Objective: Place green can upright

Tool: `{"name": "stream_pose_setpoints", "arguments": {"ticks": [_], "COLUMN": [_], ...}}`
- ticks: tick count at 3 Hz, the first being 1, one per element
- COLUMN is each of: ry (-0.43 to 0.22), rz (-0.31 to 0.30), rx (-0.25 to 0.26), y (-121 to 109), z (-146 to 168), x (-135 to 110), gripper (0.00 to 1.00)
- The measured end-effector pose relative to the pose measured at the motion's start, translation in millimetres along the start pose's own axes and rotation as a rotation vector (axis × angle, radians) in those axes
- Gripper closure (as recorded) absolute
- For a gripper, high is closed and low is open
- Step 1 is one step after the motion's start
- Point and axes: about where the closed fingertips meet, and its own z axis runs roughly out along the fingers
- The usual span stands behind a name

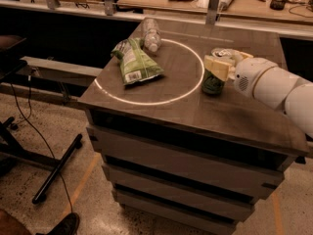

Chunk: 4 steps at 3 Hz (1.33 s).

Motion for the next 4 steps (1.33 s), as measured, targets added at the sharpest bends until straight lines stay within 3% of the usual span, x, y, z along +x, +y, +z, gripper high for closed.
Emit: {"name": "stream_pose_setpoints", "arguments": {"ticks": [2,3,4], "ry": [-0.025,-0.051,-0.073], "rz": [-0.019,0.012,0.11], "rx": [-0.013,-0.013,-0.018], "y": [-6,-6,9], "z": [-1,-3,-18], "x": [-6,-6,4], "gripper": [0.04,0.0,0.0]}}
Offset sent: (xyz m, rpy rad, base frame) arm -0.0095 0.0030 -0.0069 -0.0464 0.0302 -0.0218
